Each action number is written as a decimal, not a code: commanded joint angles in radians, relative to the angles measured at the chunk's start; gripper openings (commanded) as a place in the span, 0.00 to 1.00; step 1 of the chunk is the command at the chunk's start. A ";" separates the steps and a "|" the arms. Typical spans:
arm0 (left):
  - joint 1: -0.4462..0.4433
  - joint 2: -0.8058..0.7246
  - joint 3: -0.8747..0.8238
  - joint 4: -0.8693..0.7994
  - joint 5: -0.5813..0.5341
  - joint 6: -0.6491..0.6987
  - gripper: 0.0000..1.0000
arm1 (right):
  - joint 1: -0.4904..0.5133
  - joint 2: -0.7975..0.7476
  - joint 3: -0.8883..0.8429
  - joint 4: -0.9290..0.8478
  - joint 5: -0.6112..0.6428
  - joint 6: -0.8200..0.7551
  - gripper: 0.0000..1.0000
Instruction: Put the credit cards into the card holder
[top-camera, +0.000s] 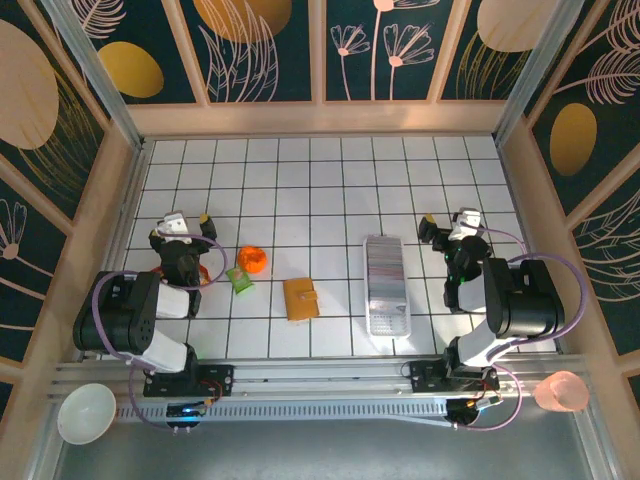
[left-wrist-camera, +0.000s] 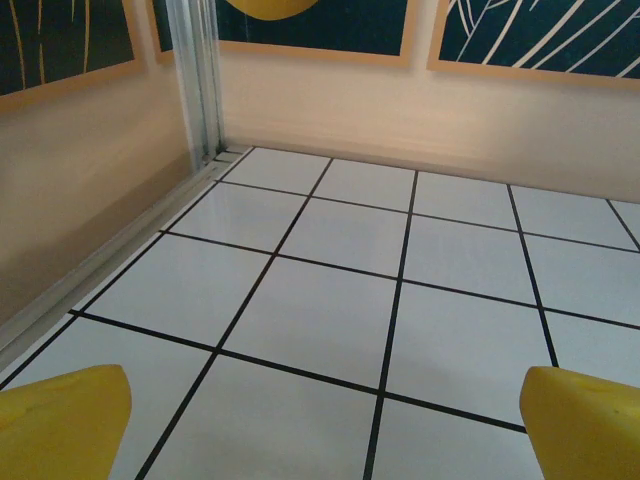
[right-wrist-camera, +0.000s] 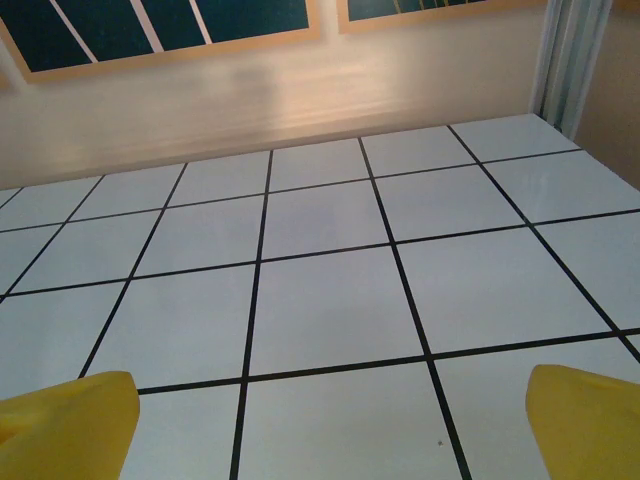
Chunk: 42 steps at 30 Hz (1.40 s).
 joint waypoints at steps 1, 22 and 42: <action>0.007 -0.003 0.014 0.045 0.017 0.010 0.99 | 0.002 -0.011 0.018 0.008 -0.002 0.008 0.99; 0.006 -0.004 0.014 0.045 0.016 0.011 0.99 | 0.002 -0.010 0.017 0.008 0.000 0.007 0.99; 0.007 -0.018 0.017 0.036 0.028 0.015 0.99 | 0.047 -0.093 0.022 -0.055 0.112 -0.011 0.99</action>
